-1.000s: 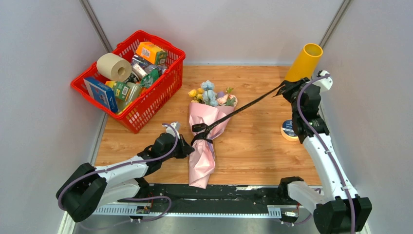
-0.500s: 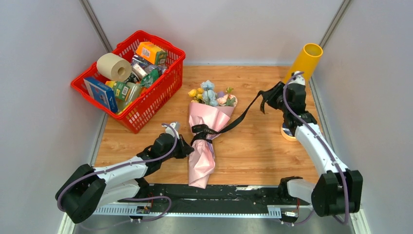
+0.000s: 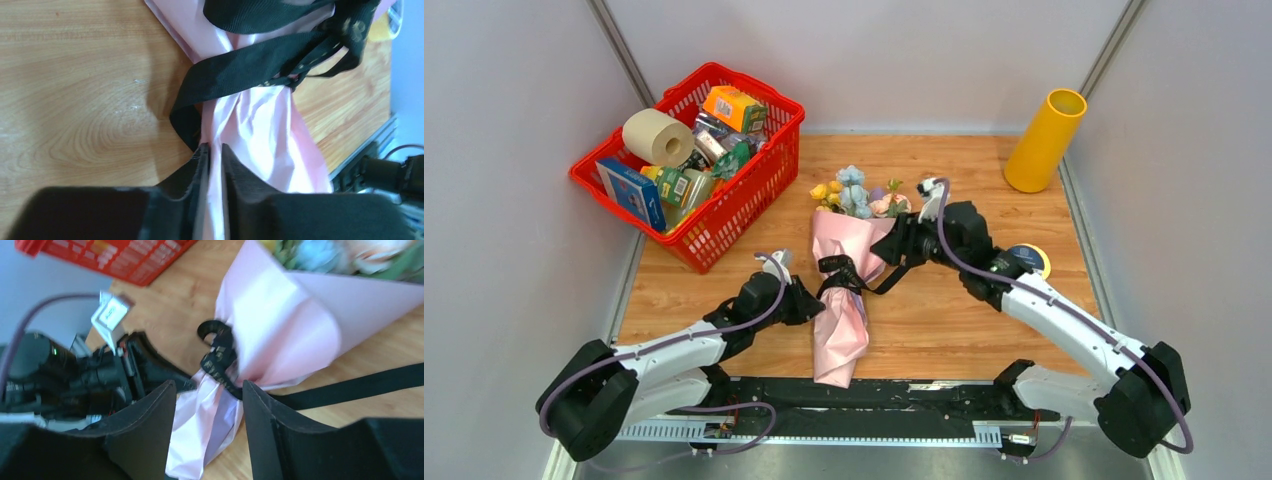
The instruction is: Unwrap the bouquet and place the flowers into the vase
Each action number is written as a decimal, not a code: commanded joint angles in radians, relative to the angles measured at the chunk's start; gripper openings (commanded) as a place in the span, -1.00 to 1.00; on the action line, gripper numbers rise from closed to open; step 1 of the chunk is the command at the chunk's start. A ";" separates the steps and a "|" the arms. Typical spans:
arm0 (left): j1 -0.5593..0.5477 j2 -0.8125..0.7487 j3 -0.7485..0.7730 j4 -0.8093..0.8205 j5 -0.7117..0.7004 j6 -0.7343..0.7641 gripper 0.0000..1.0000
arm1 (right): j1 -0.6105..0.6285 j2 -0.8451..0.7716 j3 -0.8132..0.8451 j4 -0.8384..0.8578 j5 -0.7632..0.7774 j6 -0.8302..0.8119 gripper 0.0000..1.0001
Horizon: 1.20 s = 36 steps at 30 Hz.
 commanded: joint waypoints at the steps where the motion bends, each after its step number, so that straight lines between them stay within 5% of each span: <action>1: -0.002 -0.061 0.081 -0.085 -0.038 0.007 -0.36 | 0.112 -0.015 -0.103 0.174 0.008 0.029 0.09; 4: -0.002 -0.096 0.105 -0.126 -0.081 0.031 -0.03 | 0.168 0.042 -0.131 0.260 -0.020 -0.040 0.18; 11: 0.001 -0.047 0.156 -0.179 -0.152 0.093 0.06 | 0.206 0.207 -0.107 0.280 -0.021 -0.187 0.27; 17: 0.023 0.014 0.191 -0.164 -0.098 0.105 0.06 | 0.218 0.316 -0.064 0.265 0.051 -0.198 0.13; 20: 0.028 0.018 0.197 -0.159 -0.095 0.126 0.08 | 0.234 0.329 -0.053 0.256 0.118 -0.192 -0.15; 24: 0.040 0.008 0.199 -0.143 -0.066 0.157 0.22 | 0.234 0.306 -0.016 0.208 0.155 -0.154 -1.00; 36: 0.040 0.099 0.280 -0.064 0.056 0.295 0.27 | 0.209 0.269 0.078 0.188 0.224 -0.089 -1.00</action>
